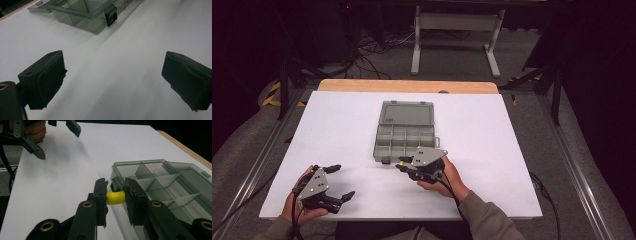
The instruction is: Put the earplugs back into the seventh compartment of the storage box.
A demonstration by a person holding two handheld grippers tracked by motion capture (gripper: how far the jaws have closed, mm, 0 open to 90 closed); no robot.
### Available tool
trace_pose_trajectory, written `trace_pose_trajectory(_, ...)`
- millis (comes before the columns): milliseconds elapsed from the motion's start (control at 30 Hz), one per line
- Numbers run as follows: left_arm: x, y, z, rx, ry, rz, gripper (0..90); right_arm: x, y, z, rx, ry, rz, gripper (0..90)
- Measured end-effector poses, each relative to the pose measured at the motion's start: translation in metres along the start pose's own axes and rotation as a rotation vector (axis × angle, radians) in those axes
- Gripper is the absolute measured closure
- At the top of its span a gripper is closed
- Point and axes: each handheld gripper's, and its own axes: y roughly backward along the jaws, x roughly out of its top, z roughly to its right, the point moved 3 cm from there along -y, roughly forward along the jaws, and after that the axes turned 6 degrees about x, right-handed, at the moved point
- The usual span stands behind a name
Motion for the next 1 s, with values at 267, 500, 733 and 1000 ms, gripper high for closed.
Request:
trace_pose_trajectory(267,0.000,0.000,0.000,-0.001,-0.003,-0.004,5.9,-0.002,0.008,0.012,-0.060,-0.020,0.015,72.2)
trace_pose_trajectory(500,0.000,-0.001,0.000,-0.003,-0.005,-0.005,5.9,-0.008,0.008,0.024,-0.107,-0.055,0.016,71.7)
trace_pose_trajectory(733,0.000,-0.001,0.001,-0.005,-0.006,-0.006,5.9,-0.015,0.005,0.033,-0.127,-0.103,0.009,71.0)
trace_pose_trajectory(1000,0.000,-0.002,0.001,-0.009,-0.008,-0.008,6.1,-0.023,0.002,0.043,-0.138,-0.158,-0.001,70.3)
